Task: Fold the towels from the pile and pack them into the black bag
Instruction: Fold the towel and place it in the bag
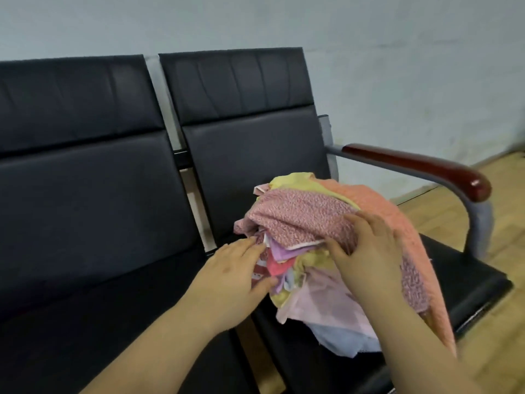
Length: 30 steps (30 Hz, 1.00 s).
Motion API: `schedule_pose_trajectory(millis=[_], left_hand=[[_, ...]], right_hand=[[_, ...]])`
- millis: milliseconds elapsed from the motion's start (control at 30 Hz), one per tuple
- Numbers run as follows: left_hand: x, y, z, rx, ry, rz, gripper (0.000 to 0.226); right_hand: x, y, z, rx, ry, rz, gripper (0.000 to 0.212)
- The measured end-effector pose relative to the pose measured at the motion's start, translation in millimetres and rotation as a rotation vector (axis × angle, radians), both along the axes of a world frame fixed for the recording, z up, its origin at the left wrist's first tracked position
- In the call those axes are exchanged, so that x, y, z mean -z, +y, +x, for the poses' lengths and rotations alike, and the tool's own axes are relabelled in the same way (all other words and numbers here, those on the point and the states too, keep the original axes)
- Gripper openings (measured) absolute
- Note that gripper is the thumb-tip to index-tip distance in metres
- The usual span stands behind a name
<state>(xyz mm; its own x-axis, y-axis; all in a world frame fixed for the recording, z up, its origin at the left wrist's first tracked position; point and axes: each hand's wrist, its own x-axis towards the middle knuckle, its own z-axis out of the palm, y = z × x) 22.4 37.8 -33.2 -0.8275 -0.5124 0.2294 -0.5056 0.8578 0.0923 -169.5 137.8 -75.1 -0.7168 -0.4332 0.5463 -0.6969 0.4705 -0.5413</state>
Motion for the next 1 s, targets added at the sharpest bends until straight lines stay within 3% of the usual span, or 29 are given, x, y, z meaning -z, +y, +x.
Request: schedule_pose_trajectory(millis=[100, 167, 200, 300, 400, 533, 633, 733, 800, 867, 1000], left_hand=[[-8, -2, -27, 0.047, -0.002, 0.066, 0.064], [-8, 1, -40, 0.04, 0.031, 0.149, 0.055], [-6, 3, -46, 0.003, 0.124, 0.268, 0.047], [-10, 13, -60, -0.187, 0.552, 0.875, 0.018], [-10, 6, -64, -0.274, 0.666, 1.14, 0.028], [-5, -4, -57, -0.339, 0.885, 1.279, 0.02], [-8, -2, -44, -0.308, 0.905, 1.423, 0.02], [-13, 3, -19, -0.201, 0.733, 1.501, 0.026], [-16, 4, 0, -0.177, 0.621, 1.512, 0.037], [-15, -2, 17, -0.225, 0.624, 1.503, 0.042], [-8, -21, 50, -0.499, 0.748, 1.504, 0.049]], right_hand=[[-6, 2, -9, 0.057, -0.148, 0.029, 0.062], [-7, 0, -9, 0.061, -0.161, 0.05, 0.053], [-8, -1, -7, 0.038, -0.143, 0.032, 0.044], [-3, -8, 10, -0.123, -0.041, -0.116, 0.022], [4, -13, 38, -0.344, 0.09, -0.22, 0.023], [14, -17, 73, -0.541, 0.173, -0.263, 0.017], [5, -13, 75, -0.473, -0.168, -0.338, 0.034], [-7, -13, 76, -0.56, -0.854, -0.385, 0.058], [-8, -19, 81, -0.67, -1.136, -0.509, 0.04], [-5, -26, 91, -0.721, -1.114, -0.442, 0.033], [-3, -31, 123, -0.888, -0.875, -0.075, 0.054]])
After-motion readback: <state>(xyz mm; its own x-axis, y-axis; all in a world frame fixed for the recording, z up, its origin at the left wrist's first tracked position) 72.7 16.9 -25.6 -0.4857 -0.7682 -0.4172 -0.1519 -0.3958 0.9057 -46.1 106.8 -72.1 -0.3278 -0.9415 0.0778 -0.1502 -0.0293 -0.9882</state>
